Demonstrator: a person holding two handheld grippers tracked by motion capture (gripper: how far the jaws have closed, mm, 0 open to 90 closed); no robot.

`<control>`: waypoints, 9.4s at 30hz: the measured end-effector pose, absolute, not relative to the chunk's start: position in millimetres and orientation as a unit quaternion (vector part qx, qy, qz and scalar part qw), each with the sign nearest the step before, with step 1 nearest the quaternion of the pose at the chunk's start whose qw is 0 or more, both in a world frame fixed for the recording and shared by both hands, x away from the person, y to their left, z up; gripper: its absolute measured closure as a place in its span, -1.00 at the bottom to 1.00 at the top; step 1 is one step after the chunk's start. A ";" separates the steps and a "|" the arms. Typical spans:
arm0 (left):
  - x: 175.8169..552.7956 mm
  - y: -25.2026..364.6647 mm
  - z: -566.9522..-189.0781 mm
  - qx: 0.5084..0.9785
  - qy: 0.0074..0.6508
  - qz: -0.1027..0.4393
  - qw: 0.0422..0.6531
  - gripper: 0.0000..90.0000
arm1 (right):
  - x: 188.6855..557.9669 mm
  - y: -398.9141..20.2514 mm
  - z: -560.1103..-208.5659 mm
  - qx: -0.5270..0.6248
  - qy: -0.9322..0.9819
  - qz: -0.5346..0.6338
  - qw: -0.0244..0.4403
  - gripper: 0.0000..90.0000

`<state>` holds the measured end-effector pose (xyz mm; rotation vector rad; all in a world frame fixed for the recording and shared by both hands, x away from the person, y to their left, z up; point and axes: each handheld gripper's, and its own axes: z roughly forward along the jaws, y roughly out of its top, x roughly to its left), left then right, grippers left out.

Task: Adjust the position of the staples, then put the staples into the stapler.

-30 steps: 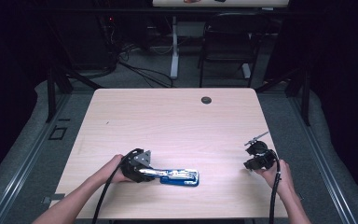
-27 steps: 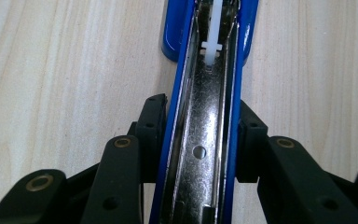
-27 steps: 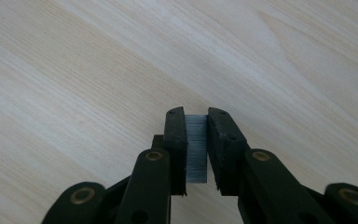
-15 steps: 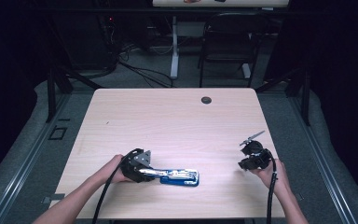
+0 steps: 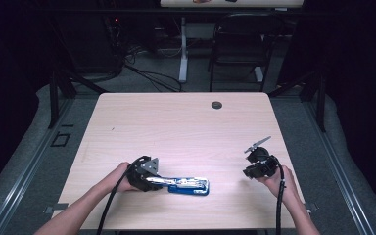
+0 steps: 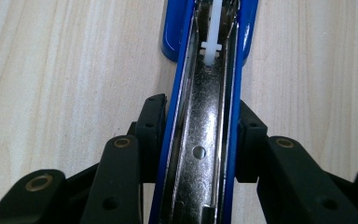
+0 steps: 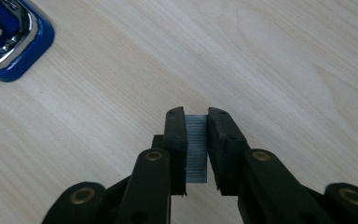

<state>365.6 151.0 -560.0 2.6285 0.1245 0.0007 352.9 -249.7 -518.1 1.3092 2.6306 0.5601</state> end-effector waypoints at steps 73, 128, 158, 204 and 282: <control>366.5 150.8 -559.1 0.968 0.043 -0.009 0.249 0.40 | 371.8 -166.3 -497.9 0.327 0.913 0.238 0.049 0.76; 366.0 150.1 -559.1 0.968 0.044 -0.007 0.249 0.40 | 363.0 -121.4 -487.3 0.249 0.932 0.261 0.032 0.76; 366.2 150.0 -559.1 0.968 0.044 -0.008 0.249 0.40 | 359.5 -100.3 -486.4 0.188 0.945 0.267 0.019 0.76; 366.4 150.1 -559.2 0.967 0.044 -0.009 0.250 0.40 | 357.7 -99.6 -517.0 0.118 0.966 0.229 0.012 0.75; 365.2 149.3 -559.8 0.967 0.048 0.002 0.251 0.40 | 357.7 -110.1 -519.9 0.068 0.973 0.221 0.006 0.74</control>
